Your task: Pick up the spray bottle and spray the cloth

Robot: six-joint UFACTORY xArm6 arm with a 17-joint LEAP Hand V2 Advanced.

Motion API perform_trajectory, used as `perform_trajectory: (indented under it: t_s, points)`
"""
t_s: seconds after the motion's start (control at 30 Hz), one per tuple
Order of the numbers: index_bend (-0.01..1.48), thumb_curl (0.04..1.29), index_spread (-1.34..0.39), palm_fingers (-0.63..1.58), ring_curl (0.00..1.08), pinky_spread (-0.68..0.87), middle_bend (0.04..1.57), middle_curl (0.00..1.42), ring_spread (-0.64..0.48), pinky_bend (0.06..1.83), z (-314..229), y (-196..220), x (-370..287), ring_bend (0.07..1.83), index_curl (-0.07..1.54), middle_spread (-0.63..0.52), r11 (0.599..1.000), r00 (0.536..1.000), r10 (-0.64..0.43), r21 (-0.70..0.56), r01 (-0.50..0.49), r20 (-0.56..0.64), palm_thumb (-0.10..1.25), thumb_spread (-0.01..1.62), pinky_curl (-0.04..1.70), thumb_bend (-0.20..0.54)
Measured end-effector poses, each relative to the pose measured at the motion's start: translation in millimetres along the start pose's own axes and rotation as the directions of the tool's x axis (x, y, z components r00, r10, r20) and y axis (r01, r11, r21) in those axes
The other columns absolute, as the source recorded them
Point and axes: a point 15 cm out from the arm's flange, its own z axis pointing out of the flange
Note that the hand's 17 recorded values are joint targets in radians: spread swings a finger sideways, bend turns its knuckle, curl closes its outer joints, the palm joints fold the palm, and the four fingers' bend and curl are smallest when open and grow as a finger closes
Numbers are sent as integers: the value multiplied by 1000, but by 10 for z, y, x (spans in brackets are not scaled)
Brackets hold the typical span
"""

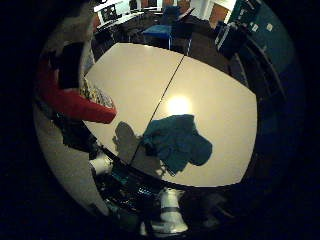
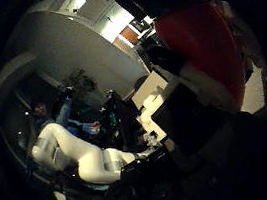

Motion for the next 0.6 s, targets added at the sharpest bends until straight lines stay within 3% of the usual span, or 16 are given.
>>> perform_trajectory:
  t_s: [0.2, 0.6]
  points:
    - [1222, 540, -159, 1187, 620, -216, 1391, 626, -164, 1075, 262, 88, -47, 1469, 706, -86, 999, 997, 1, 40, -4, 75, 1077, 1117, 1113, -12]
    - [1222, 549, -159, 1187, 620, -216, 1391, 626, -164, 1074, 593, 196, 160, 1469, 705, -86, 996, 994, 7, 84, -16, 108, 1082, 1116, 1114, -12]
